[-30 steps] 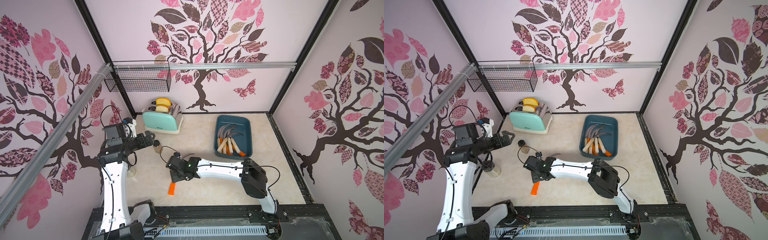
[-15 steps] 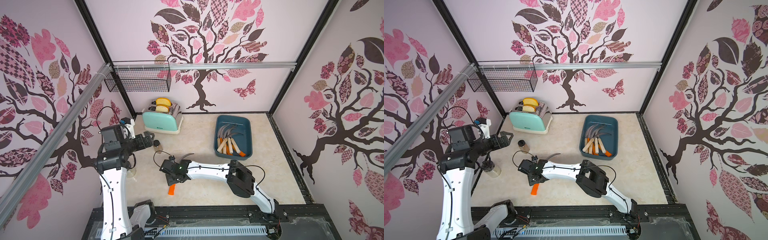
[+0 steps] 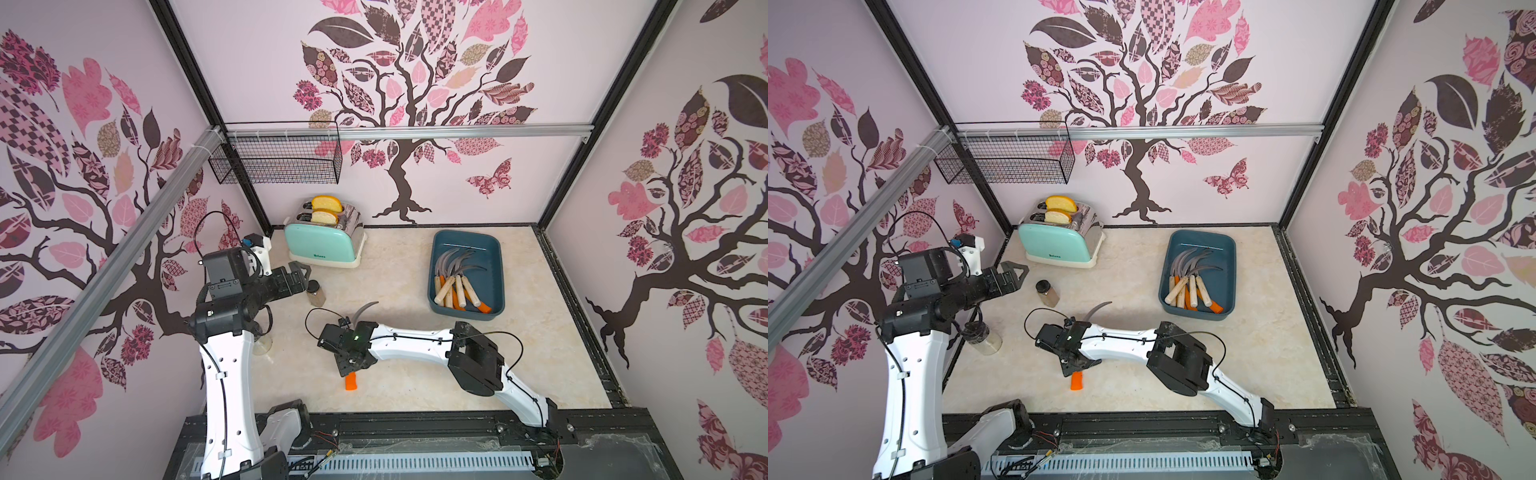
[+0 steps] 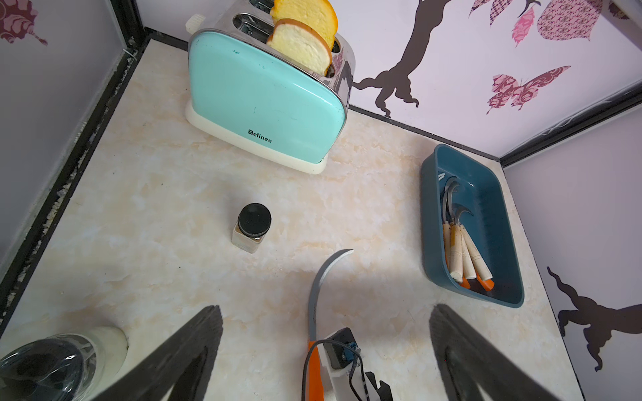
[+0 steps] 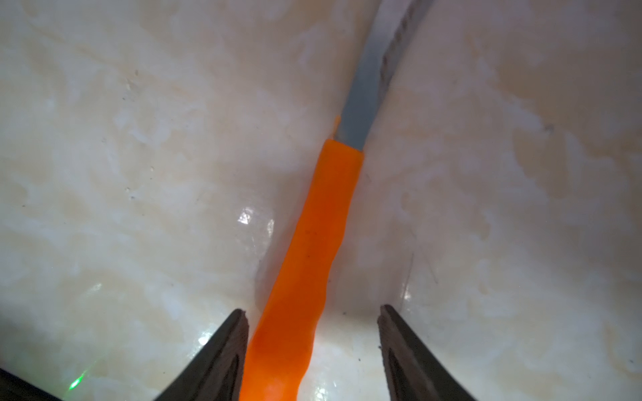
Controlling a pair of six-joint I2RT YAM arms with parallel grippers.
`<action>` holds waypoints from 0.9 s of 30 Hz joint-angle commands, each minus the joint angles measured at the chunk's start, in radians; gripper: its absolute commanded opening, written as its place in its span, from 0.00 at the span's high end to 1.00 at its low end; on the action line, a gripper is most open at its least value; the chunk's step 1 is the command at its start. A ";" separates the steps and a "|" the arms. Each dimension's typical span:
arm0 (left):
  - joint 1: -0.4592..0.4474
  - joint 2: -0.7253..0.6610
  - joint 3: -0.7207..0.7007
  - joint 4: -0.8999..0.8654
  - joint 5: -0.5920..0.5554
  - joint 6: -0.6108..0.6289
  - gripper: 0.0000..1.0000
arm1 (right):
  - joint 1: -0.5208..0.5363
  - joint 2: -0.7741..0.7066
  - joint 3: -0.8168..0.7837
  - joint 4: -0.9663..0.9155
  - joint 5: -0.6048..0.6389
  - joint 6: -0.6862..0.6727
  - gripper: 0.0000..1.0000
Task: Put small sickles into storage boxes
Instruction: Pick up the sickle at the center of the board.
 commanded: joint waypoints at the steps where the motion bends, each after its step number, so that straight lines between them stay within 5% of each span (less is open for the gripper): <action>1: 0.006 0.009 0.018 -0.004 0.023 0.005 0.03 | 0.009 0.019 0.022 -0.051 0.014 -0.016 0.38; 27: 0.006 0.037 0.009 0.008 0.066 0.006 0.03 | 0.009 -0.056 -0.130 -0.039 0.020 -0.039 0.52</action>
